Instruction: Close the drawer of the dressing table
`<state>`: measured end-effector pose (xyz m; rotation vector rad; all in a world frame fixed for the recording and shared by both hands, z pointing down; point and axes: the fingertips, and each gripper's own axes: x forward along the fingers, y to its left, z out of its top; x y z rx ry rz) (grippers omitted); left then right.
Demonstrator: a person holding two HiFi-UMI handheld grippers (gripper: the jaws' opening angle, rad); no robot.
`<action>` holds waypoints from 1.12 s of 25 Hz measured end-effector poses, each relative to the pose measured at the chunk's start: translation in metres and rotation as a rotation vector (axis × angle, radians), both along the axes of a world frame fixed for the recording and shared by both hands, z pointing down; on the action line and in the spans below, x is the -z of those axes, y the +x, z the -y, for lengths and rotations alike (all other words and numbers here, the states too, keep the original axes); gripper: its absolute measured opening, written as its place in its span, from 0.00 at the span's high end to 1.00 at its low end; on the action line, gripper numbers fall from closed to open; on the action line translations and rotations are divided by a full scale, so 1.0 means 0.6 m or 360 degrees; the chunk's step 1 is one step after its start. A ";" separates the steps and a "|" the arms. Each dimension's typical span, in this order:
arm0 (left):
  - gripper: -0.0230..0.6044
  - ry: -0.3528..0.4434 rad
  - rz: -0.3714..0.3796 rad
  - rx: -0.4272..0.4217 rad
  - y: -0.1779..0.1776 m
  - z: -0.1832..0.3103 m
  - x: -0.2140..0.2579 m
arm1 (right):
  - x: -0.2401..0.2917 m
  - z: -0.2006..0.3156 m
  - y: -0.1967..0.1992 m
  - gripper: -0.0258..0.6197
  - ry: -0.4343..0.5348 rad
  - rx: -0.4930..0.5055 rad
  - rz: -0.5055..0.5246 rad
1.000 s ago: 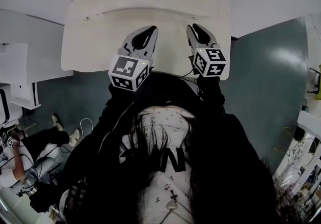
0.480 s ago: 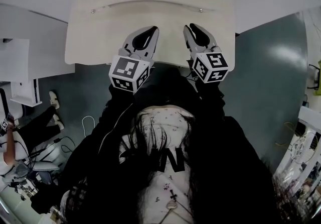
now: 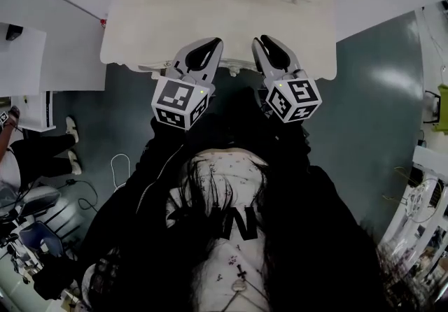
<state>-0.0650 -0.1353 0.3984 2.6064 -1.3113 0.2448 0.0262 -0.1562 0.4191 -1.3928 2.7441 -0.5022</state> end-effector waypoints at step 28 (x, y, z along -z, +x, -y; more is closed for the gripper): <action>0.97 -0.0051 -0.0071 0.0139 0.062 -0.274 -0.039 | -0.048 -0.312 0.034 0.88 -0.0068 0.0242 -0.0286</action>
